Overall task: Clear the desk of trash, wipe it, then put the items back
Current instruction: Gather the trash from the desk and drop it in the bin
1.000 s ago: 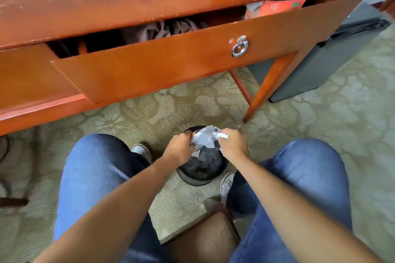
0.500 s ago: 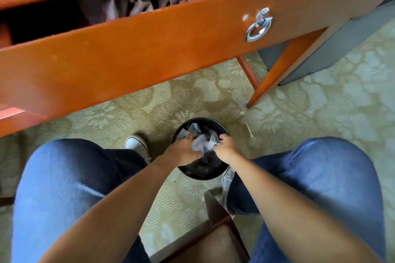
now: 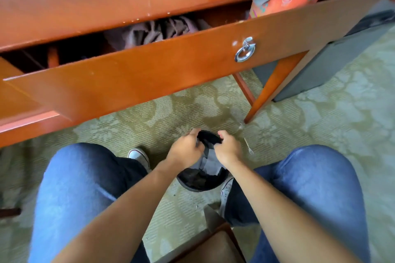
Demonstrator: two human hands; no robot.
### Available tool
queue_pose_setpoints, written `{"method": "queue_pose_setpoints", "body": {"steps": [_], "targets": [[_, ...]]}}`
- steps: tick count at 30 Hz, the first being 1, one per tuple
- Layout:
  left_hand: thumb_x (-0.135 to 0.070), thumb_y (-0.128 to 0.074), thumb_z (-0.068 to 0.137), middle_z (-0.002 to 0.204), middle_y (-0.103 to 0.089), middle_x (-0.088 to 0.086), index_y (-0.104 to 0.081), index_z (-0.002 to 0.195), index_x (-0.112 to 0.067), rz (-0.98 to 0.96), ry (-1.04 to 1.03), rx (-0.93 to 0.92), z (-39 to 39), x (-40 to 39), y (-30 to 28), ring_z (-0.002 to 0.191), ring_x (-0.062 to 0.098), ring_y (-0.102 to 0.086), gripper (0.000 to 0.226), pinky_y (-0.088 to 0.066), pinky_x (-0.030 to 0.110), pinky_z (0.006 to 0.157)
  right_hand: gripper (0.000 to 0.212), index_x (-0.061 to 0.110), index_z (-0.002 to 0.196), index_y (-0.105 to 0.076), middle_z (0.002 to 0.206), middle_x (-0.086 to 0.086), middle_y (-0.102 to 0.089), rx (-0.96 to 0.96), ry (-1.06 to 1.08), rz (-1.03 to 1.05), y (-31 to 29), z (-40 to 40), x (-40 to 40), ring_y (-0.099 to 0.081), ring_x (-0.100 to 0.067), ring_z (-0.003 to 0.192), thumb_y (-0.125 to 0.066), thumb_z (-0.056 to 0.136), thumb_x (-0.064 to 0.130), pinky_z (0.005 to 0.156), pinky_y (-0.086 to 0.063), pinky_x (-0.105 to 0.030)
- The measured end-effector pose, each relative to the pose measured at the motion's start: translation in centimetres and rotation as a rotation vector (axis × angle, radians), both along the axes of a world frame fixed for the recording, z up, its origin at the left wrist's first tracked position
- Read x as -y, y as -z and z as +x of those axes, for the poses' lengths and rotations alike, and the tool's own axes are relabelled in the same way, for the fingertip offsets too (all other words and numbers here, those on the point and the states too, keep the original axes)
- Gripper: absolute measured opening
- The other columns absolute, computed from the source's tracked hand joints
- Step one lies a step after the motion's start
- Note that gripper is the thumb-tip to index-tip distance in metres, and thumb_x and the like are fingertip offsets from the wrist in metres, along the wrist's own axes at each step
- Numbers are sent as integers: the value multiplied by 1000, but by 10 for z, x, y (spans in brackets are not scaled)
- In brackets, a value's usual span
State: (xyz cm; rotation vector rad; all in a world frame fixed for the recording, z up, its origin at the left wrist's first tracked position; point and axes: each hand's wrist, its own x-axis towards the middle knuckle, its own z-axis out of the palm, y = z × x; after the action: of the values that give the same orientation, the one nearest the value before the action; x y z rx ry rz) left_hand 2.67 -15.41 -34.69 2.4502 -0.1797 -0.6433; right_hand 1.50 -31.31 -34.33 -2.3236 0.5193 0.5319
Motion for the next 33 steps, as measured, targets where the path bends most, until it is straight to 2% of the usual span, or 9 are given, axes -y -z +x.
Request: {"method": "queue_pose_setpoints", "body": {"steps": [2, 4, 7, 10, 14, 17, 22, 28, 33], "targets": [[-24, -51, 103, 147, -54, 9, -34, 159, -21, -53, 21, 157, -8, 3, -32, 122, 26, -59, 58, -53, 38, 91, 55, 29, 148, -50, 137, -4, -64, 96, 14, 14, -25, -5, -4, -62, -30, 118, -53, 96, 11, 89, -52, -37], [-23, -51, 102, 150, -53, 3, -39, 155, -22, -101, 33, 322, -21, 3, -66, 132, 22, -53, 55, -50, 37, 101, 55, 31, 147, -51, 137, 1, -64, 204, 41, 65, -50, -15, -6, -61, -26, 120, -54, 96, 9, 91, -51, -35], [-27, -48, 101, 143, -58, -4, -47, 150, -24, -94, 64, 534, -45, -5, -125, 125, 17, -58, 49, -53, 33, 95, 57, 30, 144, -53, 138, 10, -62, 386, 51, 159, -87, -36, -8, -59, -17, 127, -56, 94, 2, 104, -48, -34], [-28, -46, 96, 128, -67, -4, -57, 139, -21, -97, 106, 831, -57, -18, -190, 113, 18, -64, 45, -58, 34, 82, 57, 34, 140, -56, 133, 18, -63, 550, -12, 169, -129, -48, -6, -58, -8, 124, -60, 93, 1, 105, -48, -34], [-23, -49, 95, 114, -70, -2, -66, 127, -15, -87, 55, 1147, -35, -33, -279, 105, 17, -64, 37, -54, 30, 82, 54, 32, 138, -58, 132, 16, -63, 768, -81, 147, -201, -42, 3, -57, -6, 124, -62, 92, 3, 107, -45, -32], [-29, -47, 94, 102, -67, 0, -65, 125, -15, 86, -6, 1135, 5, -45, -322, 96, 25, -64, 38, -55, 38, 73, 52, 29, 137, -59, 129, 17, -62, 908, -139, 103, -258, -23, 5, -57, -3, 119, -61, 91, 5, 103, -46, -28], [-43, -35, 90, 111, -68, 3, -62, 132, -21, 298, -21, 961, 77, -59, -349, 105, 32, -66, 55, -55, 41, 86, 48, 31, 136, -58, 136, 19, -55, 935, -259, -36, -329, 30, 8, -55, -7, 116, -61, 91, 14, 98, -50, -32], [-52, -19, 85, 134, -63, -1, -56, 135, -24, 330, -15, 899, 162, -52, -348, 125, 26, -58, 68, -45, 39, 102, 46, 31, 138, -56, 145, 12, -52, 829, -288, -252, -360, 136, 8, -54, -17, 126, -59, 93, 23, 102, -46, -32], [-51, -25, 89, 128, -67, -1, -62, 130, -21, 262, -52, 912, 234, -45, -332, 122, 25, -60, 63, -46, 39, 102, 47, 28, 143, -52, 147, 6, -51, 761, -333, -372, -363, 241, -2, -56, -18, 126, -57, 97, 28, 102, -47, -34]]}}
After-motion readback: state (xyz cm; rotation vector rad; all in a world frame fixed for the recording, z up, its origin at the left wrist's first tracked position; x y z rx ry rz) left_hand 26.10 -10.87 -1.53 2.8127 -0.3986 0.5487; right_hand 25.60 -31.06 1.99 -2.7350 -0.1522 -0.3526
